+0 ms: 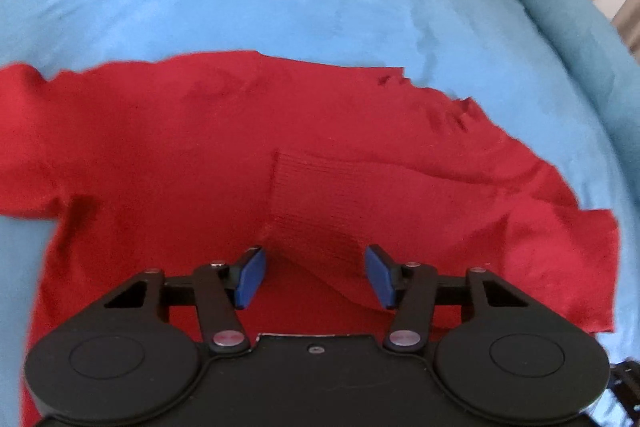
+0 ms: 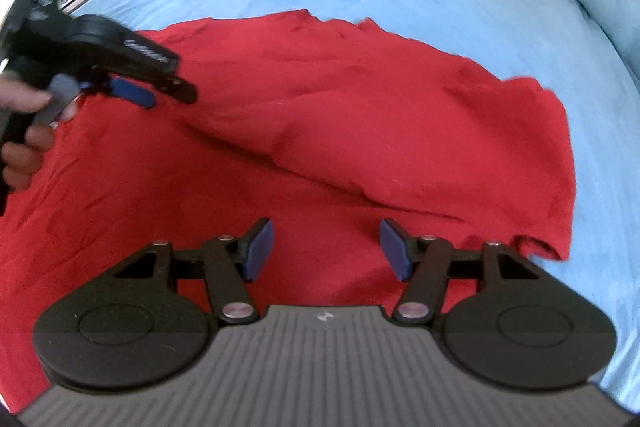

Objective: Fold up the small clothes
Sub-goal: 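Grasp the other sleeve with the left gripper and fold it across the body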

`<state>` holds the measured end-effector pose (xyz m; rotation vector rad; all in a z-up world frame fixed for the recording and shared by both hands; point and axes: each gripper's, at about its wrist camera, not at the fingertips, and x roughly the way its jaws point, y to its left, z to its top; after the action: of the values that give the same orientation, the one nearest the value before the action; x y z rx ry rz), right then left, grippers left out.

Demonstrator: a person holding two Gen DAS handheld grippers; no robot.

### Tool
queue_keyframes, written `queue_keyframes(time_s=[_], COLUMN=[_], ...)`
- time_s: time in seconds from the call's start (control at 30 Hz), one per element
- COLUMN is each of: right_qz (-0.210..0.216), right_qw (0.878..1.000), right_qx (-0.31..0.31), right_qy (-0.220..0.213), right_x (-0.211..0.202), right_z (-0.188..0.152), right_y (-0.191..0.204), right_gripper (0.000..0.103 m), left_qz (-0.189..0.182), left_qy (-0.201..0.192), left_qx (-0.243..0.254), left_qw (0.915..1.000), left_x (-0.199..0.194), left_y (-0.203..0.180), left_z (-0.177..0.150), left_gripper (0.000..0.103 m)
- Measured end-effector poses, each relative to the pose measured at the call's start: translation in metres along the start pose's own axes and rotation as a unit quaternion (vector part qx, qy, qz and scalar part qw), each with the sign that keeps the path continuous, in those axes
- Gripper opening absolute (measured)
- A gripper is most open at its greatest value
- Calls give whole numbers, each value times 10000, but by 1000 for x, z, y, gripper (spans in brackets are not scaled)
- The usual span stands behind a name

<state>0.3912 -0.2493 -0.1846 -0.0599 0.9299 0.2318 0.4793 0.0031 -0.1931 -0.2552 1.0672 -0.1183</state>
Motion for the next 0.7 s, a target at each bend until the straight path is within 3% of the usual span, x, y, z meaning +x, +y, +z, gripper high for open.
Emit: queue_keyframes(time_s=[0.13, 0.17, 0.2, 0.23, 0.33, 0.47, 0.6, 0.7], right_qz=[-39, -55, -67, -67, -77, -108, -154, -197], right_qw=[9998, 9998, 9998, 9998, 9997, 9993, 9985, 9980], right_qx=[166, 170, 175, 186, 226, 369, 509, 580], right_qy=[37, 36, 33, 31, 48, 44, 120, 123], right_x=[-3, -5, -6, -6, -4, 0, 4, 7], right_z=[0, -1, -1, -1, 0, 2, 6, 9], right_y=[-9, -9, -10, -12, -14, -20, -23, -26], right_gripper=[75, 75, 75, 75, 76, 81, 82, 83], left_qz=[-152, -124, -48, 35, -25, -9, 343, 505], left_qy=[-72, -69, -49, -36, -257, -892, -1598, -1632], left_qx=[-27, -19, -12, -16, -91, 2, 139, 78], left_qw=[9999, 9999, 10000, 10000, 9996, 9960, 9865, 9853], left_x=[6, 7, 8, 9, 0, -30, -57, -52], left_y=[-9, -11, -14, -15, -15, -14, 3, 25], left_z=[4, 4, 6, 7, 14, 30, 46, 50], left_gripper=[56, 37, 9, 3, 4, 4, 4, 4])
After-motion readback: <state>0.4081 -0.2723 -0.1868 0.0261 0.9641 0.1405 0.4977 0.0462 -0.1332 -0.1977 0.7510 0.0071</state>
